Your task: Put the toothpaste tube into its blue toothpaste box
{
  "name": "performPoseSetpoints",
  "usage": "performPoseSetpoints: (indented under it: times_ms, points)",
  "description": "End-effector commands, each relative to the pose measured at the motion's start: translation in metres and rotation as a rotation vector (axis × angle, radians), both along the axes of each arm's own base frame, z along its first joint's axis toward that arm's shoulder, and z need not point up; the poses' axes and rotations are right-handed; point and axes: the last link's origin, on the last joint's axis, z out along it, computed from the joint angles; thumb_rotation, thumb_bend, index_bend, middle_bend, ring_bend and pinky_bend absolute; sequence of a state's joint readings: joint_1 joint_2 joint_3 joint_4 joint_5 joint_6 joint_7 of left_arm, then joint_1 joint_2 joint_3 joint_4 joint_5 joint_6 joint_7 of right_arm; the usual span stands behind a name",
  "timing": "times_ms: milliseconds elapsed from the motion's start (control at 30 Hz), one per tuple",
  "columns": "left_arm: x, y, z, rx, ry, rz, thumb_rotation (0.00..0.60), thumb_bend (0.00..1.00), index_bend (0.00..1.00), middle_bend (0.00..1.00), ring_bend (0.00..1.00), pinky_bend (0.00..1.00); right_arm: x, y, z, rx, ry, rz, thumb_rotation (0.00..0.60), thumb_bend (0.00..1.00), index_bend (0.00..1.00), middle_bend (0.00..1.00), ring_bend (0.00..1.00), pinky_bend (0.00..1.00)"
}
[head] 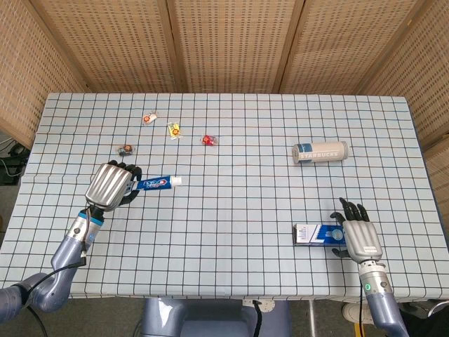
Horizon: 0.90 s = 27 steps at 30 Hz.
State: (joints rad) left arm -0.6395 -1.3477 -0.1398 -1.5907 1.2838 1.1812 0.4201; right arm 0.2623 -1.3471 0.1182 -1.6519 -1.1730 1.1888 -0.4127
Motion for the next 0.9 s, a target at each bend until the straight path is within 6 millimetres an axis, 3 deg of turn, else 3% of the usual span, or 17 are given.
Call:
performPoseSetpoints:
  times_ms: [33, 267, 433, 533, 700, 800, 900]
  points:
    - [-0.001, 0.000, 0.003, 0.006, -0.001, 0.001, 0.600, 0.64, 0.88, 0.59, 0.56, 0.52, -0.005, -0.007, -0.005, 0.011, -0.006, -0.020, 0.600, 0.21, 0.29, 0.05, 0.00, 0.07]
    - [-0.003, 0.000, 0.004, 0.008, 0.007, 0.008, 0.600, 0.64, 0.88, 0.59, 0.56, 0.52, -0.022, -0.011, -0.012, 0.034, -0.001, -0.071, 0.600, 0.21, 0.29, 0.06, 0.00, 0.08]
    - [-0.003, -0.001, 0.002, 0.003, 0.012, 0.009, 0.600, 0.64, 0.88, 0.59, 0.56, 0.52, -0.031, -0.013, -0.019, 0.041, -0.009, -0.087, 0.600, 0.22, 0.32, 0.10, 0.04, 0.14]
    - [-0.003, -0.001, 0.001, 0.002, 0.011, 0.008, 0.600, 0.64, 0.88, 0.59, 0.56, 0.52, -0.033, -0.015, -0.023, 0.029, -0.014, -0.079, 0.600, 0.22, 0.40, 0.19, 0.14, 0.23]
    - [-0.003, -0.001, 0.001, 0.002, 0.010, 0.009, 0.600, 0.64, 0.88, 0.59, 0.56, 0.52, -0.024, -0.021, -0.028, -0.019, -0.060, -0.015, 0.600, 0.23, 0.66, 0.49, 0.52, 0.56]
    - [-0.002, 0.000, 0.004, 0.005, 0.002, 0.012, 0.600, 0.64, 0.88, 0.59, 0.56, 0.52, -0.010, -0.026, -0.026, -0.040, -0.091, 0.038, 0.600, 0.23, 0.74, 0.57, 0.61, 0.65]
    - [-0.001, 0.001, 0.006, 0.007, -0.001, 0.012, 0.600, 0.64, 0.88, 0.59, 0.56, 0.52, 0.003, -0.031, -0.024, -0.048, -0.108, 0.069, 0.600, 0.23, 0.76, 0.59, 0.64, 0.68]
